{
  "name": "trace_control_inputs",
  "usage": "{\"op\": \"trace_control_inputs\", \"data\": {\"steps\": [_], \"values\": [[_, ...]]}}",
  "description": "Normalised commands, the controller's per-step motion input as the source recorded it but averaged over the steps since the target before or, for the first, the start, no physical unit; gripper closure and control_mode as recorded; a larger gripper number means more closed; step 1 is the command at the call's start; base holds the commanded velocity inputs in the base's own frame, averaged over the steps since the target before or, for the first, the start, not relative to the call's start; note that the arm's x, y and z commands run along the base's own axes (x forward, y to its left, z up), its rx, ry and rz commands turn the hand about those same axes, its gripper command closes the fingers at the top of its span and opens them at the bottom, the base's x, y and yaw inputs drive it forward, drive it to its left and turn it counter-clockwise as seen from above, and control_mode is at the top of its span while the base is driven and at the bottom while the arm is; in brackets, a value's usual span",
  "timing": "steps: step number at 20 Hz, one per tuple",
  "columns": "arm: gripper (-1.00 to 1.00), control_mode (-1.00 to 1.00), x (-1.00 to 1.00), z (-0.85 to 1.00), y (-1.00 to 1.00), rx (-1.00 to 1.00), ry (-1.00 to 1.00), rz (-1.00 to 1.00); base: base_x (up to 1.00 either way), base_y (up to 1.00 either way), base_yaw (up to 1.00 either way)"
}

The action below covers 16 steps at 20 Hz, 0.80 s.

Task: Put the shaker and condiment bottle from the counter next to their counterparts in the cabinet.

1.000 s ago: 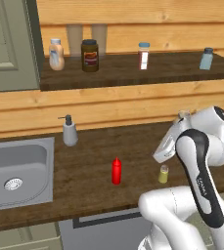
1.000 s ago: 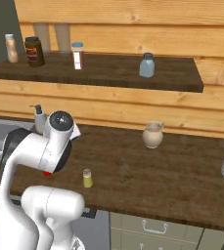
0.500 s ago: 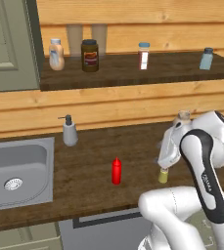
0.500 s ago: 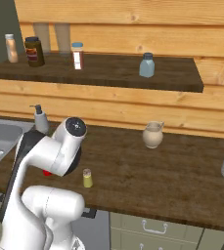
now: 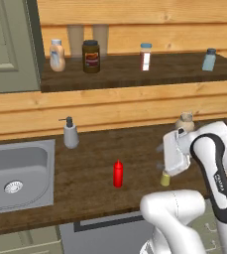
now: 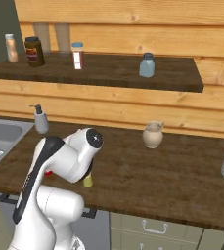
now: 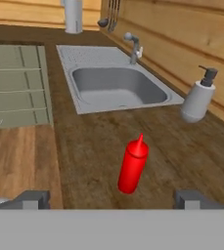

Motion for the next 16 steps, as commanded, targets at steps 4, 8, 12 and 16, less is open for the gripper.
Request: {"op": "trace_control_inputs", "data": {"steps": [4, 8, 12, 16], "values": [[-1.0, -1.0, 0.0, -0.31, 0.36, -0.03, -0.05, 0.09, 0.0, 0.0, 0.0], [-1.0, -1.0, 0.01, -0.26, 0.46, -0.04, -0.02, 0.01, 0.0, 0.0, 0.0], [-1.0, -1.0, 0.0, -0.33, 0.33, 0.0, 0.0, 0.0, 0.0, 0.0, 0.0], [-1.0, -1.0, 0.0, -0.47, 0.17, 0.0, 0.0, 0.0, 0.0, 0.0, 0.0]]}}
